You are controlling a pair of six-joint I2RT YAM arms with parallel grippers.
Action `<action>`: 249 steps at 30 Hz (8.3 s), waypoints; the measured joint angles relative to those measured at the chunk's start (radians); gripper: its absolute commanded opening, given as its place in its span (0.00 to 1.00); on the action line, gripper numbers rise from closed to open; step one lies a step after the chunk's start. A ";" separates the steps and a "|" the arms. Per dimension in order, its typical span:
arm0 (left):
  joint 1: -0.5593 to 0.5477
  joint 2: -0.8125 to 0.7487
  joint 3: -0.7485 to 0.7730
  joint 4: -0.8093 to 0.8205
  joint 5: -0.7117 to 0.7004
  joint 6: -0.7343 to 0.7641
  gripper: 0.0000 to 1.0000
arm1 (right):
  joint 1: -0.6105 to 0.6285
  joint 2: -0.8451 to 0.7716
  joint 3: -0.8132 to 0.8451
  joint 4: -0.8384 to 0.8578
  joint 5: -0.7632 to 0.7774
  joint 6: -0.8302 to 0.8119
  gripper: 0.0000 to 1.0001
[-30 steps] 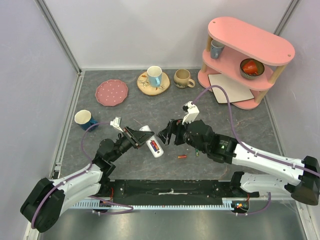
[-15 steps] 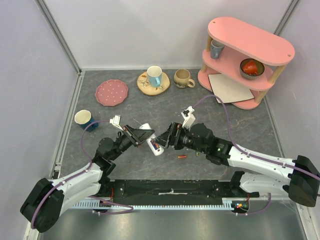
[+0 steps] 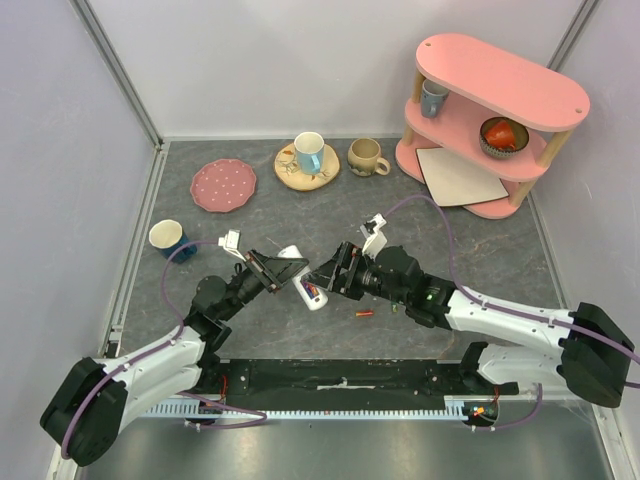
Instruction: Load the batteries into the remote control
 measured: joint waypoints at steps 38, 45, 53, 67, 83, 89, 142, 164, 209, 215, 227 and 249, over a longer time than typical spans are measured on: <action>0.000 -0.001 0.000 0.028 -0.011 0.003 0.02 | -0.014 0.063 0.010 0.011 -0.022 0.000 0.98; 0.000 0.000 0.000 0.028 -0.011 0.003 0.02 | -0.014 0.060 0.069 -0.020 -0.034 -0.053 0.98; 0.000 0.001 0.000 0.034 -0.011 0.003 0.02 | -0.021 0.045 0.070 -0.036 -0.022 -0.058 0.97; 0.000 -0.015 0.000 0.050 -0.011 0.003 0.02 | -0.051 0.045 0.055 -0.027 -0.018 -0.005 0.95; 0.000 -0.020 0.000 0.050 -0.012 0.003 0.02 | -0.055 0.047 0.023 0.005 -0.037 0.016 0.93; 0.000 -0.020 0.000 0.050 -0.012 0.003 0.02 | -0.055 0.047 0.012 0.023 -0.042 0.022 0.92; 0.000 0.002 0.002 0.064 -0.012 0.003 0.02 | -0.066 0.082 0.021 0.045 -0.087 0.037 0.93; -0.002 0.000 0.034 0.039 -0.012 0.003 0.02 | -0.066 0.064 -0.039 0.143 -0.100 0.063 0.90; -0.001 0.022 0.059 0.035 -0.014 -0.018 0.02 | -0.066 0.019 -0.068 0.143 -0.144 -0.031 0.84; -0.001 0.028 0.060 0.047 -0.010 -0.031 0.02 | -0.068 0.019 -0.067 0.148 -0.201 -0.076 0.77; -0.001 0.029 0.059 0.064 -0.005 -0.055 0.02 | -0.083 0.019 -0.089 0.194 -0.243 -0.084 0.77; 0.005 0.031 0.028 0.012 -0.038 -0.025 0.02 | -0.101 -0.232 0.279 -0.528 0.154 -0.414 0.91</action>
